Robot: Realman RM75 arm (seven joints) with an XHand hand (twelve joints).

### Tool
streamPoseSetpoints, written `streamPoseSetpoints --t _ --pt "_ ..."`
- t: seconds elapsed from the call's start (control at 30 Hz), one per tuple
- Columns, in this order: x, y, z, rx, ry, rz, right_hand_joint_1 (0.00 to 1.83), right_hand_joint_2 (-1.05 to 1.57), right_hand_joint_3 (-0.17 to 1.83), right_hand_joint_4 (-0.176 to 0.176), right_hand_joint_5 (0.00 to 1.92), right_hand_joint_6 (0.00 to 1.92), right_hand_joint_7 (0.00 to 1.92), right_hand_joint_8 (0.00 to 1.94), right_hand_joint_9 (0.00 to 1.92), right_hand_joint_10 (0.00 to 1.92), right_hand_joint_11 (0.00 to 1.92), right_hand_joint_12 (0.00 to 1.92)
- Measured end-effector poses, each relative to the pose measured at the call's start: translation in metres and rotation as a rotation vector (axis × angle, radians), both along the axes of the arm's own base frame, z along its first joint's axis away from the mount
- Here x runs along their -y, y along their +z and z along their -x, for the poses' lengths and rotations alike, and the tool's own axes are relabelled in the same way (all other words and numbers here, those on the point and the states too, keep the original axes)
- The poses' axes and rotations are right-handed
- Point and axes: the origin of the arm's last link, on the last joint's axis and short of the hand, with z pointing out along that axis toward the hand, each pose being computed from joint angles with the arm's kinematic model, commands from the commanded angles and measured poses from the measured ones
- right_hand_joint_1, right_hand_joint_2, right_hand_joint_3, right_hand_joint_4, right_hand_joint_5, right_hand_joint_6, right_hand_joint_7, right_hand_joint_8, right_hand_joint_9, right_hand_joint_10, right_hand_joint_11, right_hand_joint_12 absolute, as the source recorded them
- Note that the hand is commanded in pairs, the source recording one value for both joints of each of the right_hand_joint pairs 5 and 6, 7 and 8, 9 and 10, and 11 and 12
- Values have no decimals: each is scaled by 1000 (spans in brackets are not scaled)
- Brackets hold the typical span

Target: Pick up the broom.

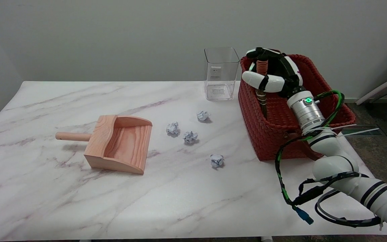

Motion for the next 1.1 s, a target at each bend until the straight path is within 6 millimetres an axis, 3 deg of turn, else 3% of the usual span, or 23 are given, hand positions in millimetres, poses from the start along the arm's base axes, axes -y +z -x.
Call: streamPoseSetpoints --t 0.13,0.17,0.3,0.43,0.53,1.1 --pt "1 1 0 0 4 4 1217 690 594 0 1351 1351 1536 1536 1497 1497 1224 1224" --pt "1 1 0 0 5 4 1196 848 567 0 1537 1537 1621 1621 1584 1584 1323 1323" --pt "2 2 -1 1 8 6 1157 1162 588 0 1917 1917 1852 1852 1763 1763 1588 1588" --pt "3 2 -3 2 17 7 1129 1379 578 0 1920 1920 1920 1920 1866 1866 1733 1733" --pt "4 1 -6 2 24 6 1157 1385 572 0 1920 1920 1920 1920 1897 1897 1791 1791" --pt "7 -8 -25 12 85 -21 1151 1516 513 0 1920 1920 1920 1920 1920 1920 1836 1836"
